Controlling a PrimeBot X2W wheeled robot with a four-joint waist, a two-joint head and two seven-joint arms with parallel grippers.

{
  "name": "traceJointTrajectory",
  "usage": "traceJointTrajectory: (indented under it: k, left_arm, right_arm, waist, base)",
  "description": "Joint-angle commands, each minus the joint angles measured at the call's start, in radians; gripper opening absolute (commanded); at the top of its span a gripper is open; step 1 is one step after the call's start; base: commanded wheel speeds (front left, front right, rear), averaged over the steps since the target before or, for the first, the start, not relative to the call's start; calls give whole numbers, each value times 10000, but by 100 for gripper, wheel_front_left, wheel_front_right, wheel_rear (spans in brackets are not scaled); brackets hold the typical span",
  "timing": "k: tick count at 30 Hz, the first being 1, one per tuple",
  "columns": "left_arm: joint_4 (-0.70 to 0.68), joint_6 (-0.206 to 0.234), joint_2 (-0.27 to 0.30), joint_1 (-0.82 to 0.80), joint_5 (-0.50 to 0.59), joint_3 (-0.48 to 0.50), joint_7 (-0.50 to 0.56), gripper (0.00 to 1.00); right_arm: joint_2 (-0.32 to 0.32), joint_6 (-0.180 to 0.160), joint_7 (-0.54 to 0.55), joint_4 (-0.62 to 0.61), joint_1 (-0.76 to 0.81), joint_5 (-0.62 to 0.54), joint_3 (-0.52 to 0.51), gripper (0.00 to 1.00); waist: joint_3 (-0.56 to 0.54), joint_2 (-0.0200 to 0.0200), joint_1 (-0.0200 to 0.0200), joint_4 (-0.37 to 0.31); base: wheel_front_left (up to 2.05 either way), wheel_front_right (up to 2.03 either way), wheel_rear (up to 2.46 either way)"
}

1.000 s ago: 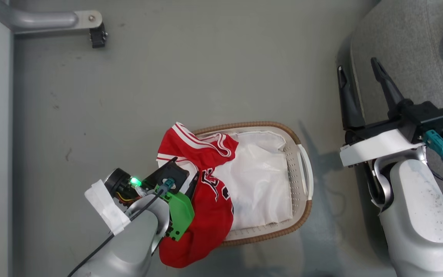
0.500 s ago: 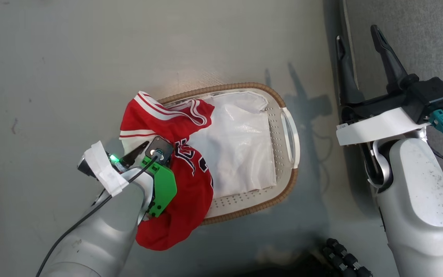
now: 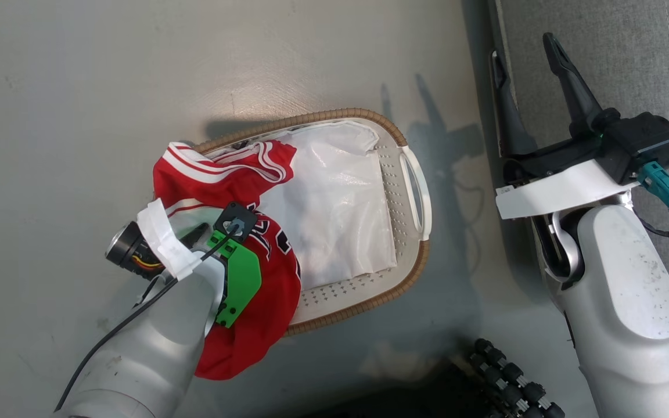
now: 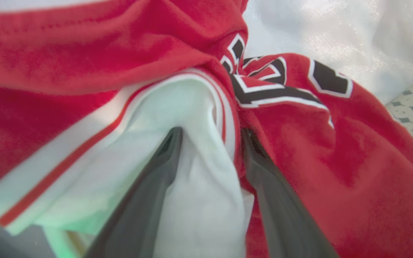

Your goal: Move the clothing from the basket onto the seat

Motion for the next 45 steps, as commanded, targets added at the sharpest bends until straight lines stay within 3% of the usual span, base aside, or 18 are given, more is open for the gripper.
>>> traceJointTrajectory:
  k: [1,3,16,30,39,45]
  left_arm:
    - [25,42,65,-164,-137,-24,57,44]
    - [27,-9,63,-139,-192,-48,29,0]
    - [-1202,-735,57,399,-777,-723,-1445,0]
    - [-3235,-938,86,180,-883,-1688,-3017,0]
    - [-4919,-894,835,-242,-730,-1639,-3212,0]
    - [-5942,-893,1401,-525,-839,-1535,-2801,0]
  right_arm:
    - [-28,-10,-49,-4,-71,69,37,100]
    - [-28,-10,-49,17,-59,69,61,100]
    - [-30,-11,-49,299,266,-92,-90,100]
    - [-34,-11,-49,872,1235,-575,-215,100]
    - [-33,-11,-49,1365,2283,-735,-105,100]
    - [-34,-11,-49,1620,2850,-674,126,100]
  waist:
    - [18,90,-1,-39]
    - [15,90,-1,-57]
    - [-736,90,-1,208]
    - [-3205,90,-1,1080]
    - [-5396,90,-1,1274]
    - [-6574,90,-1,1156]
  base:
    - [0,0,0]
    - [0,0,0]
    - [0,0,0]
    - [0,0,0]
    - [0,0,0]
    - [0,0,0]
